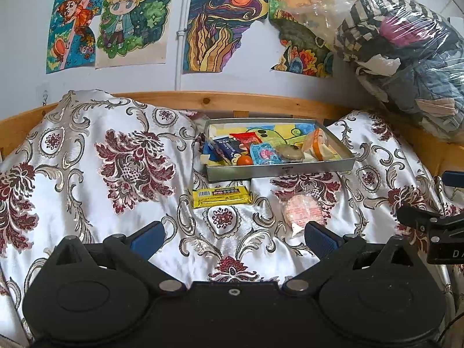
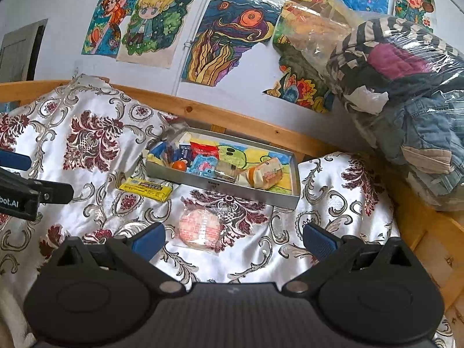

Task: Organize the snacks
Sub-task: 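Withdraw both open tools from the tray back over the bed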

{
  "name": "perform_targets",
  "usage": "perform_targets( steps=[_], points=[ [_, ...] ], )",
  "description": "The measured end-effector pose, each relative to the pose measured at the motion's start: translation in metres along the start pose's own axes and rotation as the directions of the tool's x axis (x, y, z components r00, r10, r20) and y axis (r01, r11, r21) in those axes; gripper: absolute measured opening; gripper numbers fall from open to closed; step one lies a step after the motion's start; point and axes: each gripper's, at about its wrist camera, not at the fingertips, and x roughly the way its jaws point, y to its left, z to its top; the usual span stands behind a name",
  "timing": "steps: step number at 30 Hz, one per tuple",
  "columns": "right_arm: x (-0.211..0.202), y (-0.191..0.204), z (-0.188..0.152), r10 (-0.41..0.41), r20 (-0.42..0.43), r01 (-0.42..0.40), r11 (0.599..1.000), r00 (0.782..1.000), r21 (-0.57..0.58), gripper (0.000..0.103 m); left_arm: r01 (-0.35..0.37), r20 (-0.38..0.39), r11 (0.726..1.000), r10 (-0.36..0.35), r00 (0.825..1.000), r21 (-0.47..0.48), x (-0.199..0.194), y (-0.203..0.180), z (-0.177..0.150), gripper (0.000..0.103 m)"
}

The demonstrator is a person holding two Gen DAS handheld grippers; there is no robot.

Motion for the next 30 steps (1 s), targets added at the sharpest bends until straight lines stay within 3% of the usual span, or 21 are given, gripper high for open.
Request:
perform_targets(
  steps=[14, 30],
  points=[
    [-0.009, -0.007, -0.002, -0.027, -0.039, 0.029, 0.998, 0.999, 0.057, 0.103, 0.005, -0.014, 0.999, -0.005, 1.0, -0.032, -0.009, 0.003, -0.002, 0.102],
    [-0.025, 0.0, 0.009, -0.019, -0.027, 0.021, 0.998, 0.999, 0.065, 0.103, 0.033, -0.024, 0.996, -0.035, 0.999, -0.085, -0.024, 0.0, 0.004, 0.102]
  ],
)
